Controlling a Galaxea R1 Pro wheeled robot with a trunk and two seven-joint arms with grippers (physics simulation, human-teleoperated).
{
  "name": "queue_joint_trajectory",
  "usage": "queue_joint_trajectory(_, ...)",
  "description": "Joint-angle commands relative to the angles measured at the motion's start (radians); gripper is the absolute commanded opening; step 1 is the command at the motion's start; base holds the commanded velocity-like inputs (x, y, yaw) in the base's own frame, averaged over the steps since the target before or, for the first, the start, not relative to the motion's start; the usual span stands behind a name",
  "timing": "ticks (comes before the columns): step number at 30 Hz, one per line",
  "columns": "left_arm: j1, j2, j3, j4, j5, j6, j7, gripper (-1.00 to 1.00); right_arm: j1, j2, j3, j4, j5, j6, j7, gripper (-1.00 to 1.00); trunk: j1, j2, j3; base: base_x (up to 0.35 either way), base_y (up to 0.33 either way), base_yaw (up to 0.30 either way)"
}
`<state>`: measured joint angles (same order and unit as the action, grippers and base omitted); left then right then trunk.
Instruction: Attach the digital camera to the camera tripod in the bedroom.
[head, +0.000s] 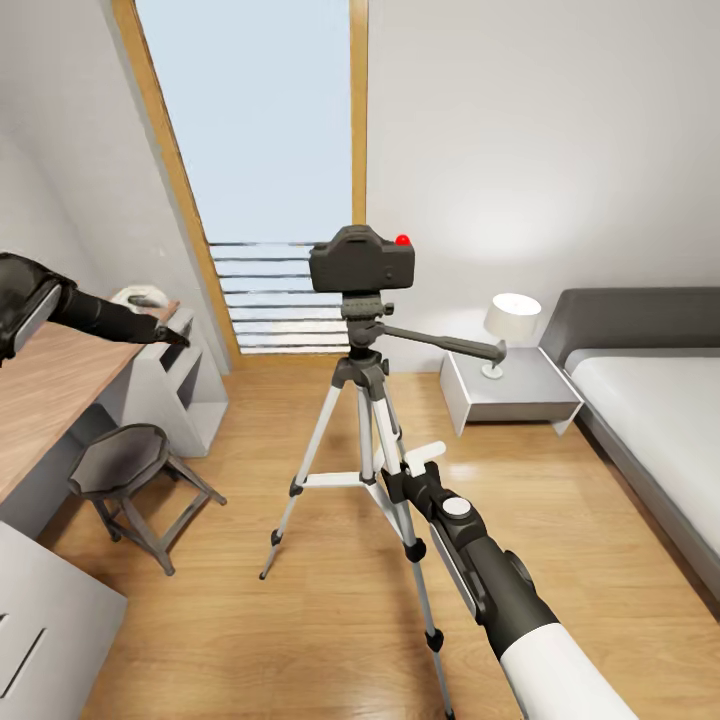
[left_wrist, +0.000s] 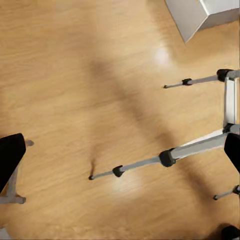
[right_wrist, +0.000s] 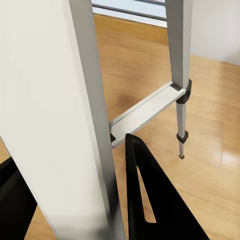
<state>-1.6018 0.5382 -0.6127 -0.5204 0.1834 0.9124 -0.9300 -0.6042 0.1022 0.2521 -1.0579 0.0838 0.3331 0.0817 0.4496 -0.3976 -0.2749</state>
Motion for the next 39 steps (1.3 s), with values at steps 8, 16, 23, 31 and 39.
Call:
queue_joint_trajectory(8, 0.22, -0.003, 0.001, 0.203, 0.063, -0.047, 0.229, 1.0, 0.0, 0.001, 0.001, 0.0, 0.005, 0.007, 0.006, -1.0, 0.0, -0.002, -0.002, 0.0, 0.0, 0.0)
queue_joint_trajectory(16, 0.462, -0.044, 0.003, 0.457, 0.237, -0.352, 0.278, 1.0, 0.0, 0.002, 0.001, 0.0, -0.003, 0.008, 0.008, -1.0, 0.0, -0.002, -0.002, 0.0, 0.0, 0.0)
queue_joint_trajectory(23, 0.791, -0.075, 0.004, 0.511, 0.478, -0.64, 0.287, 1.0, 0.0, 0.002, 0.001, -0.002, -0.006, 0.009, 0.01, -1.0, 0.0, -0.002, -0.002, 0.0, 0.0, 0.0)
queue_joint_trajectory(31, 1.073, -0.163, 0.004, 0.518, 0.681, -0.902, 0.369, 1.0, 0.0, 0.002, 0.001, -0.001, -0.007, 0.009, 0.01, -1.0, 0.0, -0.002, -0.002, 0.0, 0.0, 0.0)
queue_joint_trajectory(39, 1.214, -0.258, 0.003, 0.52, 0.73, -0.963, 0.686, 1.0, 0.0, 0.002, 0.001, -0.001, -0.008, 0.009, 0.01, -1.0, 0.0, -0.002, -0.002, 0.0, 0.0, 0.0)
